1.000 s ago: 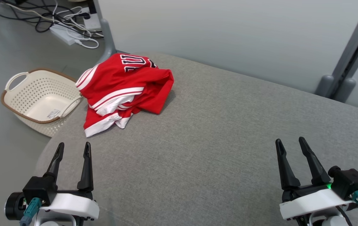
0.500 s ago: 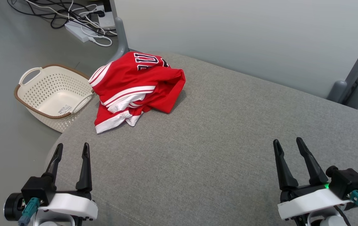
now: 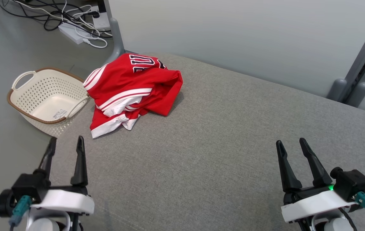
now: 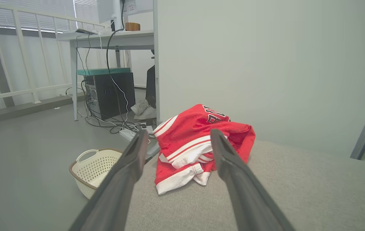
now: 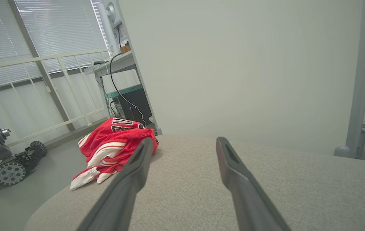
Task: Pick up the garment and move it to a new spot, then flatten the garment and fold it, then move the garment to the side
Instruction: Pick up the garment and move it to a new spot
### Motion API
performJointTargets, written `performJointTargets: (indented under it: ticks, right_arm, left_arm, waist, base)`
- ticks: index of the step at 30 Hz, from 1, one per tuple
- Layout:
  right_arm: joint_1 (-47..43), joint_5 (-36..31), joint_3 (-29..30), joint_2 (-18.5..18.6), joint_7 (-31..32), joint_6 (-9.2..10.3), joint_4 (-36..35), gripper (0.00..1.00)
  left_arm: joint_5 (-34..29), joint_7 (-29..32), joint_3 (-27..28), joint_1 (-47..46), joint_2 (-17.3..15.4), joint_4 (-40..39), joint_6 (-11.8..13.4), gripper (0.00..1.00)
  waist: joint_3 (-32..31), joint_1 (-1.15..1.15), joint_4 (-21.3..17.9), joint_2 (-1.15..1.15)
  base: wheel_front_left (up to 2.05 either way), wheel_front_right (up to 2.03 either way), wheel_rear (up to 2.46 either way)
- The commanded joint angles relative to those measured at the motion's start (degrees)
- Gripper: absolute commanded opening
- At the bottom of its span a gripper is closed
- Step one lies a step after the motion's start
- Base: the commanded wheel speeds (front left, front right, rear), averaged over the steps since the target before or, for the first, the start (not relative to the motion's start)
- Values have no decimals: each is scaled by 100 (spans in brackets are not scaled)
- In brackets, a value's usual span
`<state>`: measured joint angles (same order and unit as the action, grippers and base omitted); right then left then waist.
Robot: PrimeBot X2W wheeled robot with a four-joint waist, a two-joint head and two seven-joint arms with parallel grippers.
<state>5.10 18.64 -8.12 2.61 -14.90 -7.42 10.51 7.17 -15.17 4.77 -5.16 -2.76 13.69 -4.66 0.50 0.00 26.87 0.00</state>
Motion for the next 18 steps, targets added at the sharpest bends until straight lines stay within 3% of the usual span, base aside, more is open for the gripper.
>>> performJointTargets:
  ticks: [1, 7, 18]
  right_arm:
    - [30, 22, -9, 52, -30, -13, 20, 100]
    - [160, -29, -73, 51, -30, -13, 16, 100]
    - [604, -184, -388, 53, -30, -13, 76, 100]
  left_arm:
    - [0, -12, 56, -151, -27, -52, -43, 100]
    - [-38, -12, 226, -720, -239, 123, -152, 100]
    - [456, 106, 113, -2837, -1467, 2335, -282, 100]
  waist:
    - [15, 0, -32, 0]
    - [183, 0, -256, 0]
    - [824, 0, -1118, 0]
  base:
    - [0, 0, 0]
    - [0, 0, 0]
    - [0, 0, 0]
